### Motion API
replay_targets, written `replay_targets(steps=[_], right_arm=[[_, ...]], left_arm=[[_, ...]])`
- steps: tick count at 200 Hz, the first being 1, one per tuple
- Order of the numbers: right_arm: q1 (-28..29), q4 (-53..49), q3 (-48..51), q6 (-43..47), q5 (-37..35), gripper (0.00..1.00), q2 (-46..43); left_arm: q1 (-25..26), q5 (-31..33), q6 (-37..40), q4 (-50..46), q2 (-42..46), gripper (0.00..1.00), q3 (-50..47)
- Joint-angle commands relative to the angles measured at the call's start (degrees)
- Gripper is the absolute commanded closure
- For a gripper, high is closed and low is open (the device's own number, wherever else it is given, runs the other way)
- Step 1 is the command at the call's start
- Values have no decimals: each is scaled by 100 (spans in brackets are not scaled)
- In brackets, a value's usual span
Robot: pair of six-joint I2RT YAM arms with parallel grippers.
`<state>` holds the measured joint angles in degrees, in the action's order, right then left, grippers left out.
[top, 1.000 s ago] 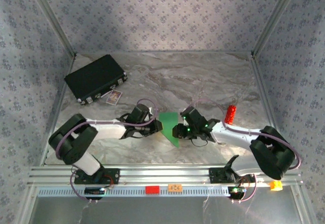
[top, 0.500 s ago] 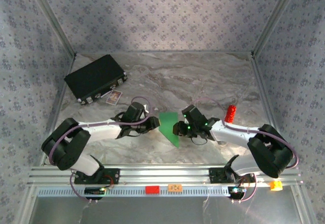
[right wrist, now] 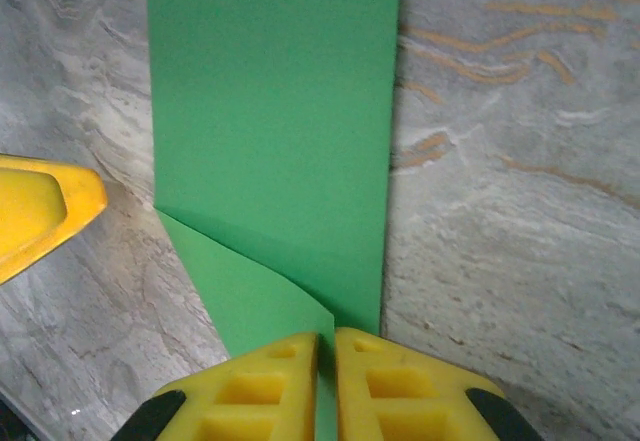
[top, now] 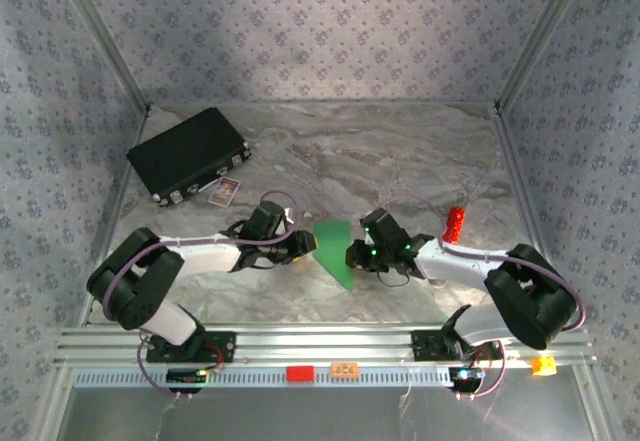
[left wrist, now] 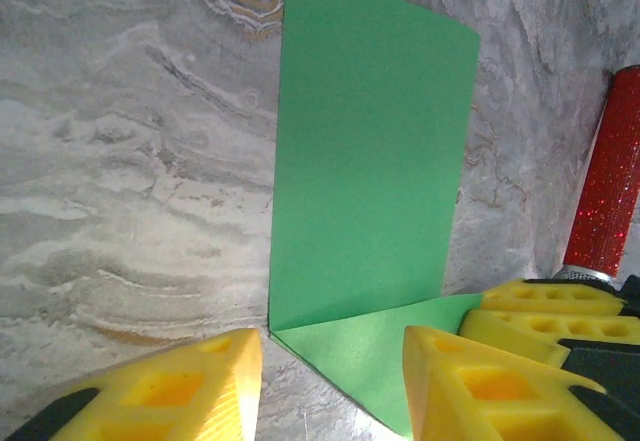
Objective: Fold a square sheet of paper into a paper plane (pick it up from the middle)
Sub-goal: Third fold the triangle at the center of the table, then fourth fold the wing at the center of the table.
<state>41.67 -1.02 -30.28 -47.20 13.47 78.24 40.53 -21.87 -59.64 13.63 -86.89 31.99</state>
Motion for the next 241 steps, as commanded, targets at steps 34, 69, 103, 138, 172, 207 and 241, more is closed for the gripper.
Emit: replay_targets(steps=[34, 69, 103, 138, 172, 207, 241], right_arm=[[-138, 148, 245, -64, 73, 86, -364], [-209, 299, 371, -103, 169, 86, -494], [-247, 432, 413, -99, 354, 77, -477], [-247, 666, 411, -115, 532, 69, -408], [-255, 638, 403, -183, 407, 69, -407], [-259, 565, 497, -185, 152, 68, -797], [-271, 617, 572, -125, 206, 63, -909]], left_arm=[[-85, -277, 6, 124, -152, 48, 163], [-94, -314, 10, 131, -216, 46, 253], [-92, -309, -14, 121, -233, 46, 247], [-92, -284, -13, 88, -275, 46, 242], [-93, -265, -30, 81, -263, 46, 233], [-94, -230, -39, 58, -237, 46, 218], [-93, -238, -26, 57, -258, 45, 238]])
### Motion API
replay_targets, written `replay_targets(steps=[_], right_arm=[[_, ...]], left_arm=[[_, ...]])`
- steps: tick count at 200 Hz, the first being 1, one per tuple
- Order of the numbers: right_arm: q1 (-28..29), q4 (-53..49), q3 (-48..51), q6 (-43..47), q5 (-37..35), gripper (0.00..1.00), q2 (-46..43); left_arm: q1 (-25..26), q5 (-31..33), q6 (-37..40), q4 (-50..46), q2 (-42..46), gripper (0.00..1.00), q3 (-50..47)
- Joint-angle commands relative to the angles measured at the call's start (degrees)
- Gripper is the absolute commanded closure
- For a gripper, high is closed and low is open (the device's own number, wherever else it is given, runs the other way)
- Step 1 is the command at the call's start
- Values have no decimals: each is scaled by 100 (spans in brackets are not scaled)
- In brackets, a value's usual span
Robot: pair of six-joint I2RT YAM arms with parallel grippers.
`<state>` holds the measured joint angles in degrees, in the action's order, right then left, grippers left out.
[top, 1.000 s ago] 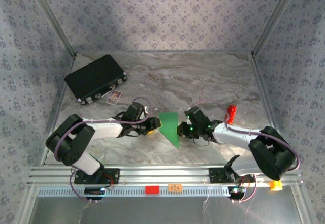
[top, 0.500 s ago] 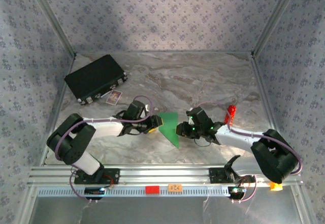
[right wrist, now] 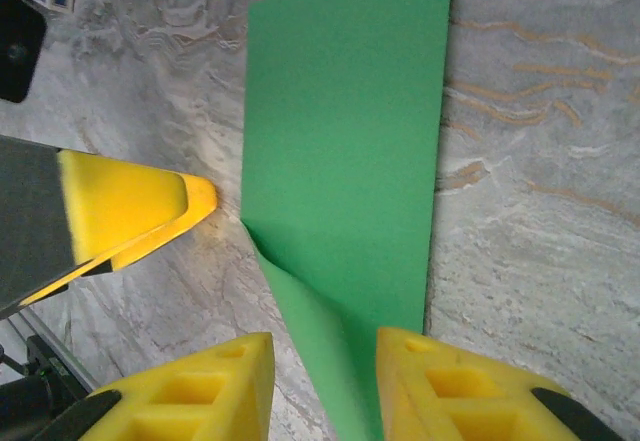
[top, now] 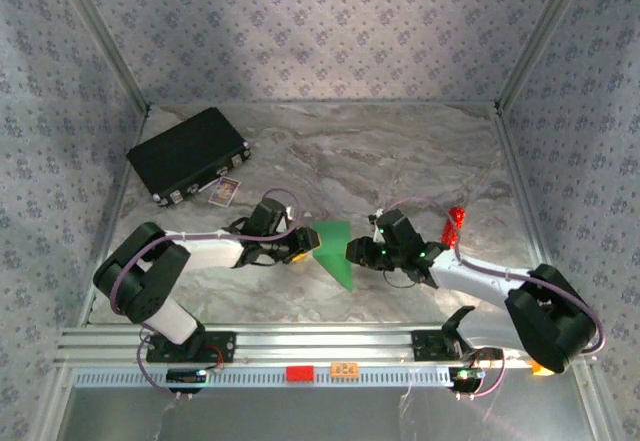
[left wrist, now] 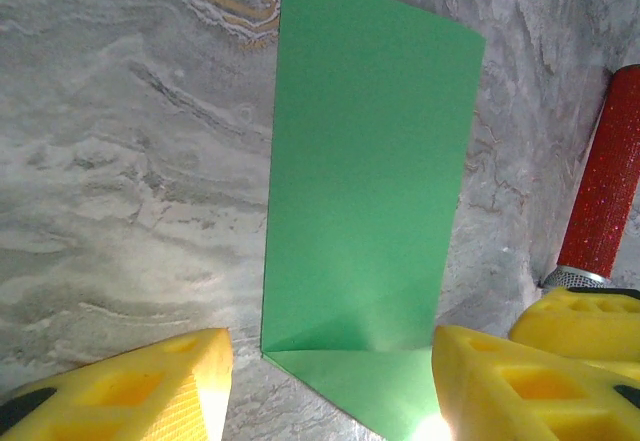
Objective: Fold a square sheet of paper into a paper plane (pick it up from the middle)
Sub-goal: Fourth fold the wing at the center of the table.
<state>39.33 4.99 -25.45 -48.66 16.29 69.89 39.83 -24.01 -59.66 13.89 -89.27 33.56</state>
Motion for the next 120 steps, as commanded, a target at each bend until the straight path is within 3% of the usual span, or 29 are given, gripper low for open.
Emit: replay_targets(steps=[1, 46, 120], right_arm=[[-38, 18, 87, 23, -75, 63, -73], [-38, 190, 33, -9, 121, 62, 358], [-12, 396, 14, 77, 307, 83, 614]], left_arm=[[-21, -24, -22, 37, -24, 46, 80], [-27, -50, -19, 51, -40, 46, 80], [-23, -106, -11, 94, -89, 46, 87]])
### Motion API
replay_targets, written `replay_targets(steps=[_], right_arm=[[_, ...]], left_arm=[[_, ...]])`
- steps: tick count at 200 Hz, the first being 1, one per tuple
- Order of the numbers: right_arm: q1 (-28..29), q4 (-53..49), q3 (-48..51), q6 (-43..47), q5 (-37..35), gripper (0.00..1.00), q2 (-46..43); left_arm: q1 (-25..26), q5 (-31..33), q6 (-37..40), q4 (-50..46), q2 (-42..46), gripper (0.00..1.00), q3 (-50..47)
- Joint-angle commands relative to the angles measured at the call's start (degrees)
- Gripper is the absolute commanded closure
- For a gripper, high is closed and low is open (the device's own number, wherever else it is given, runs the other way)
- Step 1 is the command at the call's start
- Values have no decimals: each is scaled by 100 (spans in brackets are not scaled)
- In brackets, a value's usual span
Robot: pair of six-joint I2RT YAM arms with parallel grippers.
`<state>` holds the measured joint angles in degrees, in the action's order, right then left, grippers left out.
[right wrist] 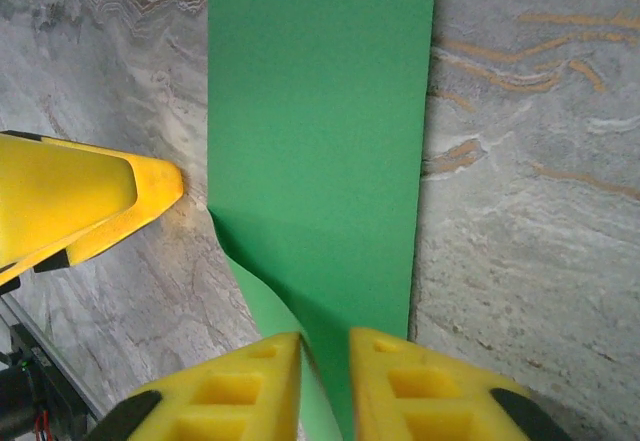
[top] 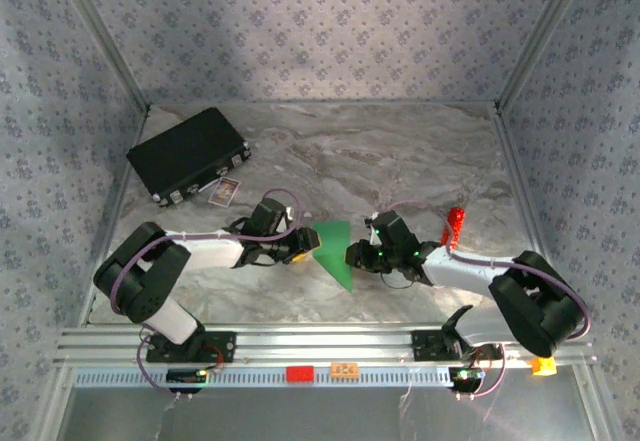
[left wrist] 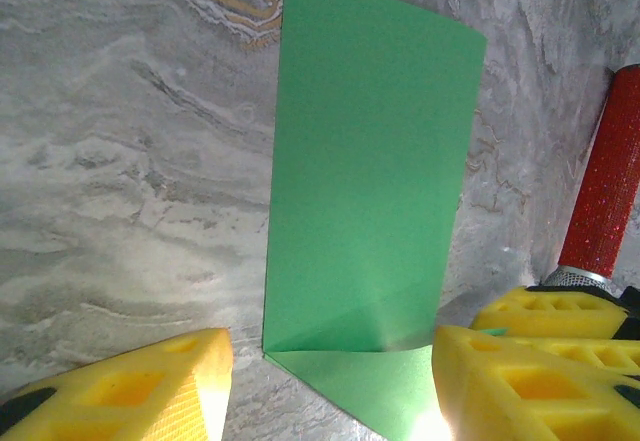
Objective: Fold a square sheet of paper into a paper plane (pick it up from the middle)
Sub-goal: Fourth fold the wing at the center of the table.
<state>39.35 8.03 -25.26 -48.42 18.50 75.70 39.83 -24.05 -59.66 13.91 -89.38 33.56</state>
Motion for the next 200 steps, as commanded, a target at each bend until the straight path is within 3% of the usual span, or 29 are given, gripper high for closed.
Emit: replay_targets(steps=[1, 33, 121, 153, 200], right_arm=[[-15, 93, -1, 57, 89, 83, 32], [-39, 67, 37, 96, 75, 91, -63], [-164, -80, 237, 149, -6, 93, -534], [-183, -113, 276, 151, -11, 92, -609], [-216, -126, 308, 158, -18, 92, -635]], left_arm=[[-30, -105, -11, 93, -78, 46, 88], [-23, -266, 15, 121, -92, 45, 148], [-96, -558, 37, 193, -255, 40, 361], [-125, -716, 17, 308, -390, 42, 449], [-217, -910, -58, 551, -677, 53, 587]])
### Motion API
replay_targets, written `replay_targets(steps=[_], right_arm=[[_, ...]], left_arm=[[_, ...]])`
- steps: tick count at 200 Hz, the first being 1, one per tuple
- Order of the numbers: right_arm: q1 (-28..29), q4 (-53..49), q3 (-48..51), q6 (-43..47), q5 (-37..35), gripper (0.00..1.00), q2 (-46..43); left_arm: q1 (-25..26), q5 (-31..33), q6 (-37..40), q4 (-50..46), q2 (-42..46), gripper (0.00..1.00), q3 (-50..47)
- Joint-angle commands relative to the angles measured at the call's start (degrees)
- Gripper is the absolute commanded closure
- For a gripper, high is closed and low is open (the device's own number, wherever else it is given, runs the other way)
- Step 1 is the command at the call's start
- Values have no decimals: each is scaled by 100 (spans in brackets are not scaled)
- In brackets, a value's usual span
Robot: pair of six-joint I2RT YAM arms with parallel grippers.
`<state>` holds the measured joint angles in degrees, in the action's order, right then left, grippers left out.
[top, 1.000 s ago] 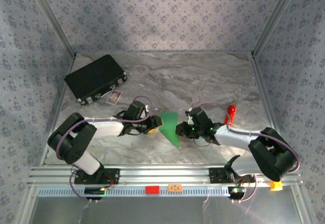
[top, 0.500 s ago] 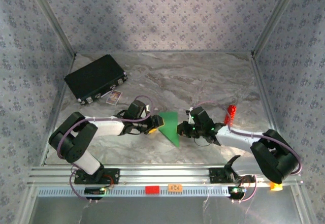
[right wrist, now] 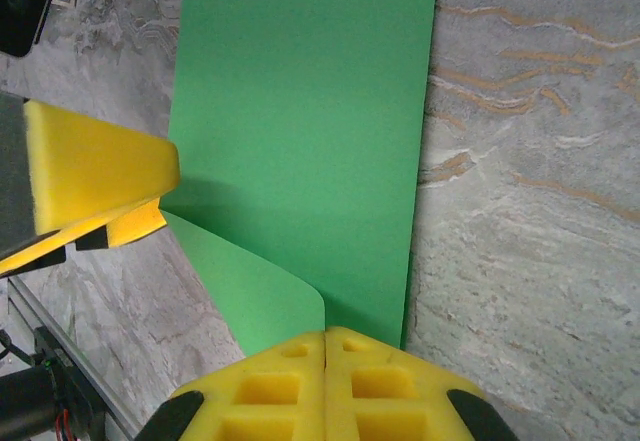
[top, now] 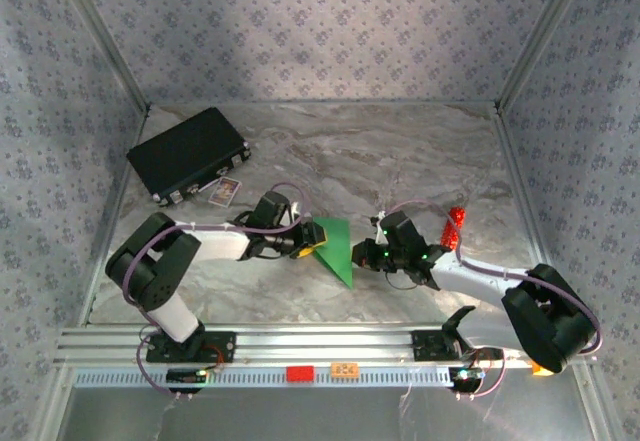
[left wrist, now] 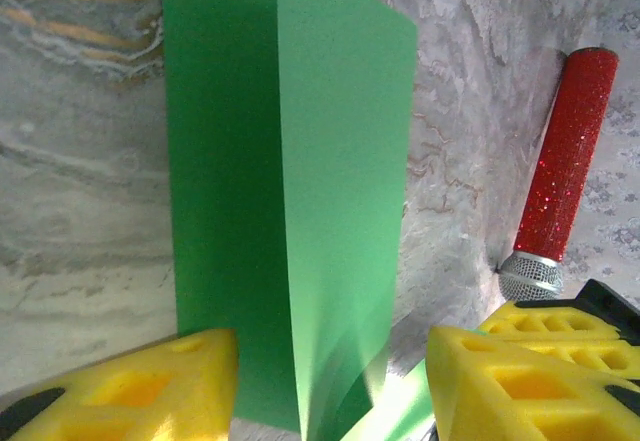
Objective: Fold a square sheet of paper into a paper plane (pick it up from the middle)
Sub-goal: Fourth fold the wing at the center of the table.
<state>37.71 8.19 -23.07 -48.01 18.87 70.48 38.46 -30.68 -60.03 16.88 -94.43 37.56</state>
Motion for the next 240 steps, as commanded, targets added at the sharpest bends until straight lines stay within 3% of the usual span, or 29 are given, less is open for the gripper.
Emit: replay_targets(steps=[1, 63, 108, 135, 157, 186, 218, 240], right_arm=[[-53, -137, 95, 116, -61, 92, -113], [-57, -149, 136, 127, -79, 90, -113], [-58, -339, 29, 168, -133, 85, -147], [20, -869, -252, 303, -221, 71, -369], [141, -1427, -423, 420, -744, 56, -679], [223, -1450, -375, 424, -929, 42, -891], [423, -1294, -423, 537, -1097, 39, -938], [673, -1318, -523, 651, -1609, 39, -1012]], left_arm=[[-77, -255, -23, 258, -177, 53, 193], [-197, -377, -57, 437, -453, 79, 388], [-181, -108, -241, 692, -350, 100, 197], [-148, 291, -333, 687, -146, 100, 10], [-69, 706, -325, 469, 137, 100, -106], [71, 1116, -292, 145, 419, 100, -126], [222, 1257, -334, 78, 527, 100, -126], [260, 1168, -310, 139, 492, 90, -102]])
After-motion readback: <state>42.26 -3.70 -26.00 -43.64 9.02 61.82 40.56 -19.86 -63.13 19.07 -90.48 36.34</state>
